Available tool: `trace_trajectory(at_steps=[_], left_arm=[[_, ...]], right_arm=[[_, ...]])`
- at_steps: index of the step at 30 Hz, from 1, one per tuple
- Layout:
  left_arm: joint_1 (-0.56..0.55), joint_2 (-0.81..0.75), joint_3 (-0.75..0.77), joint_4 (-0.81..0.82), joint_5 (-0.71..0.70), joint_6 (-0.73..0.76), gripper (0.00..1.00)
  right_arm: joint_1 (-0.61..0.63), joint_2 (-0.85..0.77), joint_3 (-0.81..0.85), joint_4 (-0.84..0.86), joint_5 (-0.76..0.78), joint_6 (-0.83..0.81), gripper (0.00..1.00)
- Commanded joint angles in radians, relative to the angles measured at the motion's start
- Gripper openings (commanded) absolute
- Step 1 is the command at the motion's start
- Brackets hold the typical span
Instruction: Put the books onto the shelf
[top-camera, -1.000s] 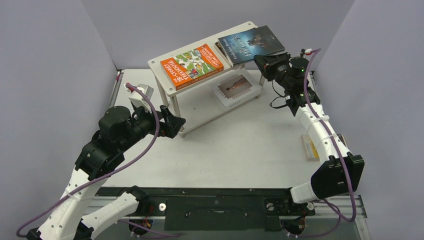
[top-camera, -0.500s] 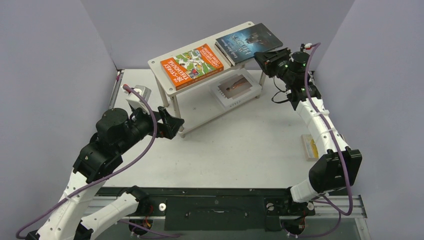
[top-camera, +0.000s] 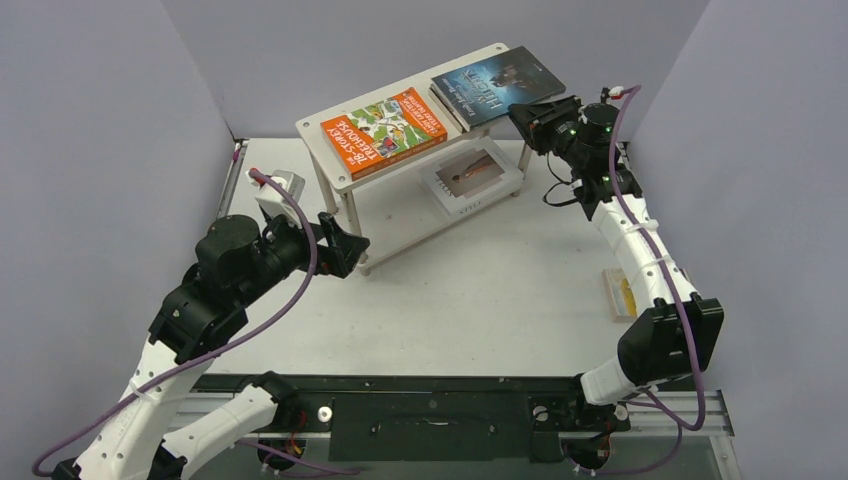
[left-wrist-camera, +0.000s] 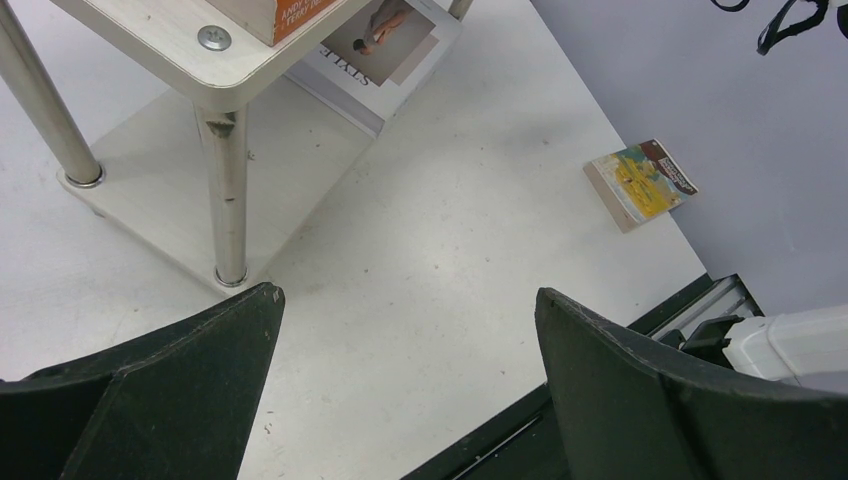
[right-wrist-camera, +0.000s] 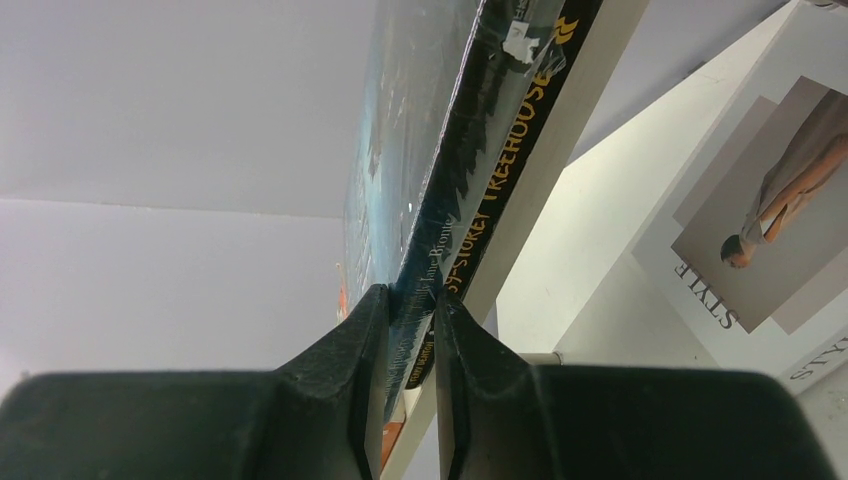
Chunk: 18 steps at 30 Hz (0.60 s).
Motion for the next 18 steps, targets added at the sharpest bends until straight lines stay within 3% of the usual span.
trace_trajectory(at_steps=[1,14,15,17,18], left_arm=[[0.004,-0.004,0.004,0.049,-0.009,0.011,0.96],[0.004,-0.002,0.005,0.050,-0.007,0.008,0.96],[0.004,-0.001,0.005,0.052,-0.007,0.008,0.96],[0.004,0.003,0.005,0.054,-0.005,0.008,0.96],[0.004,0.004,0.005,0.055,-0.002,0.008,0.96]], right_arm=[[0.009,0.016,0.050,0.101,-0.012,-0.014,0.00],[0.023,0.006,0.028,0.135,0.002,0.015,0.00],[0.023,0.002,0.015,0.146,0.002,0.016,0.03],[0.023,-0.013,-0.005,0.159,0.003,0.014,0.23],[0.024,-0.023,-0.015,0.173,0.000,0.006,0.27]])
